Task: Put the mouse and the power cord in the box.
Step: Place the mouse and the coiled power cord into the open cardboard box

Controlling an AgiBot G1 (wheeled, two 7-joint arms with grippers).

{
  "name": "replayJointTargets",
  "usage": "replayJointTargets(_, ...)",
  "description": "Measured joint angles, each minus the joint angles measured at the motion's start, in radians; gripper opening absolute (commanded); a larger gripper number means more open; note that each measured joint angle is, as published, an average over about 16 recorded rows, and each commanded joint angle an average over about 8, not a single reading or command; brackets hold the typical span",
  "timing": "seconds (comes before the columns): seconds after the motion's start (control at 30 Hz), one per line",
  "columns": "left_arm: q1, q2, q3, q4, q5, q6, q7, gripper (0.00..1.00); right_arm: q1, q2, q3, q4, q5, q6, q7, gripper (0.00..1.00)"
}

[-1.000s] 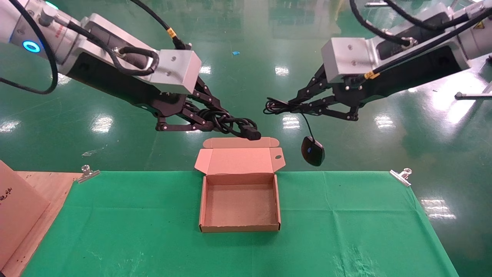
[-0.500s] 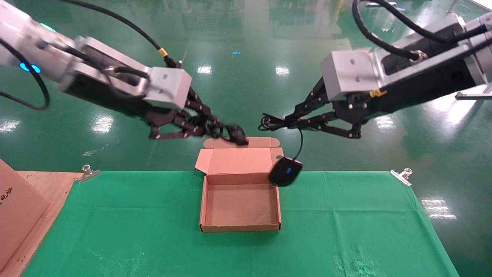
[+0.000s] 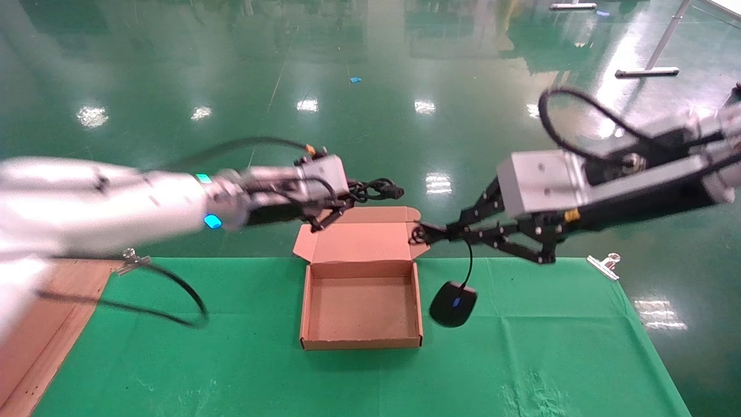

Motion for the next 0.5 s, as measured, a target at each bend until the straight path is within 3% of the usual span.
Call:
replayJointTargets(0.27, 0.186, 0.088, 0.052, -0.013, 0.083, -0.345, 0.022, 0.0, -0.078, 0.0, -0.015, -0.071, -0.01, 0.037, -0.073, 0.0)
replayJointTargets(0.37, 0.22, 0.111, 0.089, 0.0, 0.102, -0.401, 0.024, 0.0, -0.095, -0.01, -0.019, -0.119, -0.016, 0.048, -0.111, 0.0)
replayJointTargets(0.5, 0.233, 0.123, 0.147, 0.015, 0.107, -0.386, 0.021, 0.0, -0.106, -0.028, -0.024, -0.192, -0.022, 0.059, -0.165, 0.0)
